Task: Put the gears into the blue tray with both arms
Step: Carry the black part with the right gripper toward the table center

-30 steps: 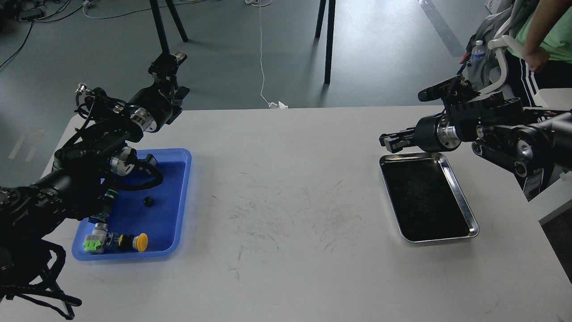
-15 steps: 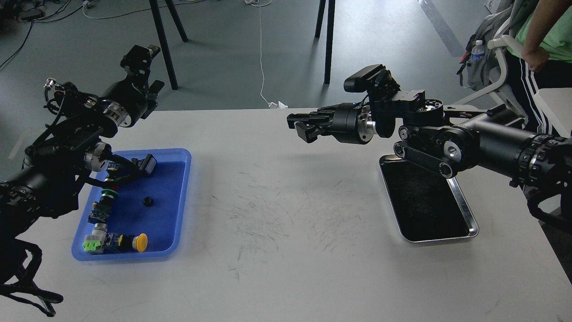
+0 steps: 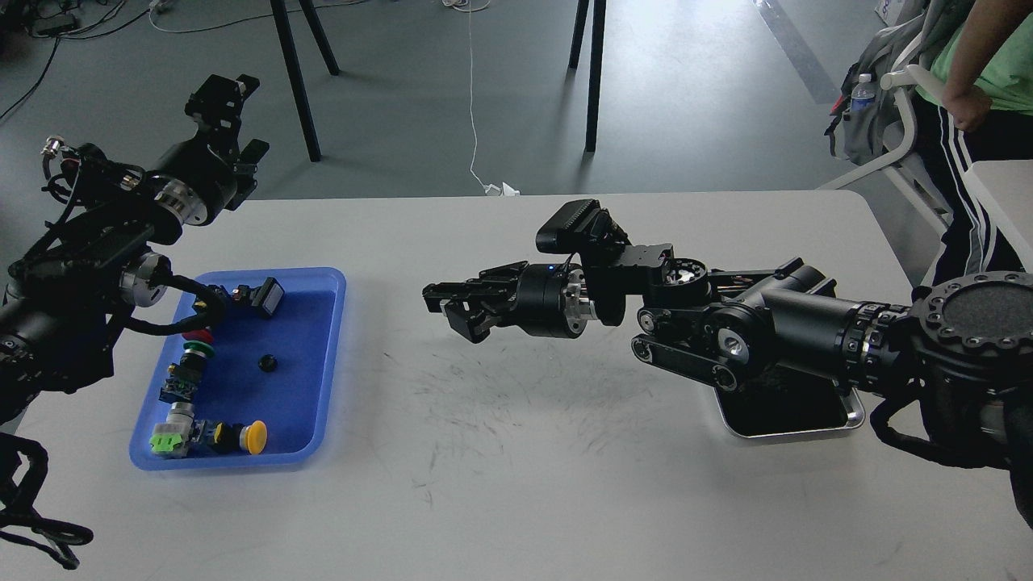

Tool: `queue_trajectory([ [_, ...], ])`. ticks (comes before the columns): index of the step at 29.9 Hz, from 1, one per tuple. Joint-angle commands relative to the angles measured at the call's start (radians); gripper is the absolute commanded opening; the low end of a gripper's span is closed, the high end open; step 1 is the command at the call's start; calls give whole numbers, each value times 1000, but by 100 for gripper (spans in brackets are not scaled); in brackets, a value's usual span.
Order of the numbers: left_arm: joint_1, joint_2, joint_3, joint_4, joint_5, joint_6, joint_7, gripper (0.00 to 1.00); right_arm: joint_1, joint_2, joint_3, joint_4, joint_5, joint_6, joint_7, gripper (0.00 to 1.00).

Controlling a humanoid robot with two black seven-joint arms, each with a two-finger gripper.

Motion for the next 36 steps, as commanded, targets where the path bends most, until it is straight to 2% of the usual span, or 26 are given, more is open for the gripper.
queue_trajectory([
  [1, 0, 11, 0, 0, 0, -5, 0, 98, -37, 0, -2, -3, -48, -13, 1, 1],
  [8, -1, 26, 0, -1, 1, -5, 0, 98, -74, 0, -4, -3, -110, -28, 1, 1],
  [14, -1, 69, 0, -60, 0, -1, 0, 98, -90, 0, -39, -25, -189, -43, 1, 1],
  [27, 0, 80, 0, -73, -5, 1, 0, 98, -100, 0, -50, -28, -197, -45, 1, 1],
  [34, 0, 89, 0, -73, -5, -1, 0, 98, -100, 0, -48, -29, -194, -43, 1, 24],
  [36, 2, 91, 0, -73, -5, -2, 0, 98, -100, 0, -50, -29, -194, -43, 1, 26],
])
